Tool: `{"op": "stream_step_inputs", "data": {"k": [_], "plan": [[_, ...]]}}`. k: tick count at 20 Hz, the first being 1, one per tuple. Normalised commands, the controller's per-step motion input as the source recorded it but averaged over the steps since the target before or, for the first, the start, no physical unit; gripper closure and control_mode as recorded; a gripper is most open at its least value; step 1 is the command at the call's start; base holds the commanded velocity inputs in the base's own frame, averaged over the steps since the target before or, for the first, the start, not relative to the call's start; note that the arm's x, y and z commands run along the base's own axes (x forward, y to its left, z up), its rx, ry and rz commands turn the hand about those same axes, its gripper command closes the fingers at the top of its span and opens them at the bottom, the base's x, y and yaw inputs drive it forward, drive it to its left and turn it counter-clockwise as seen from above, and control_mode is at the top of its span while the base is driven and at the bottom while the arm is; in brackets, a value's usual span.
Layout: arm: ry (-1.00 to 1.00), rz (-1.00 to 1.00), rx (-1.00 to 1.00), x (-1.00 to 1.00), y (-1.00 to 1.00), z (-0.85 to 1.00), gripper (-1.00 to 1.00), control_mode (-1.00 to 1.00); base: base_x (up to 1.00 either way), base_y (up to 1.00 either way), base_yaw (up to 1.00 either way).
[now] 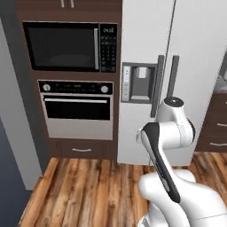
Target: Four empty soda cans are scattered around the kitchen. Gather all the cans and cluster them next to the stove for recycling.
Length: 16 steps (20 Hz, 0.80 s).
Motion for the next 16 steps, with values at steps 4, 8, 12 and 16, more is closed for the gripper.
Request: {"op": "stream_step_inputs", "data": {"k": [4, 8, 12, 16], "plan": [[0.00, 0.00, 0.00, 0.00, 0.00, 0.00, -1.00, 1.00, -0.01, -1.00, 0.03], [0.00, 0.00, 0.00, 0.00, 0.00, 0.00, -1.00, 1.00, 0.04, -1.00, 0.01], [0.00, 0.00, 0.00, 0.00, 0.00, 0.00, -1.00, 1.00, 0.17, -1.00, 0.02], [0.00, 0.00, 0.00, 0.00, 0.00, 0.00, -1.00, 1.00, 0.19, -1.00, 0.04]]}}
